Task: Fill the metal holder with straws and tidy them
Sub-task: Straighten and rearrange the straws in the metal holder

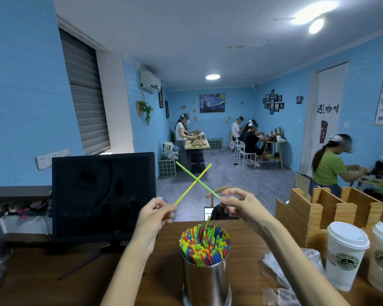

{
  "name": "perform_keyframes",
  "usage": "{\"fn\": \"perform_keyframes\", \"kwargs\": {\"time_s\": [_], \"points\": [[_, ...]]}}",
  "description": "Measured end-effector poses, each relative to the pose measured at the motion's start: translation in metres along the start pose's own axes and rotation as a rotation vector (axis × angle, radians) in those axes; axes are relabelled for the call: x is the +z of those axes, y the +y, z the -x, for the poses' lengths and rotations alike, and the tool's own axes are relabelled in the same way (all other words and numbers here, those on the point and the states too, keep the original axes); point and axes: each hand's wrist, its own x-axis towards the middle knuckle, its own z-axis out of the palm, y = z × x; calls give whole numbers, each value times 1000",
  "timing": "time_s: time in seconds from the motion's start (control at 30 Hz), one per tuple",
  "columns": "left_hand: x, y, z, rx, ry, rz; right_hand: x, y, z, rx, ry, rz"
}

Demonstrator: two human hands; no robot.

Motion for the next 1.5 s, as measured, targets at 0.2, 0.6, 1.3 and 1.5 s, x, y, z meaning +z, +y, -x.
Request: {"fn": "perform_keyframes", "kwargs": {"time_s": [0.2, 0.6, 1.3, 1.5], "points": [[31, -28, 6, -83, -243, -73, 41, 28, -2, -92, -73, 300], [43, -34, 7, 46, -61, -258, 45, 29, 3, -269, -85, 815], [41, -57, 8, 212, -328, -660, 51, 7, 4, -606, -19, 632], [28, -53, 3, 235, -308, -610, 45, 14, 5, -577, -15, 754]]}}
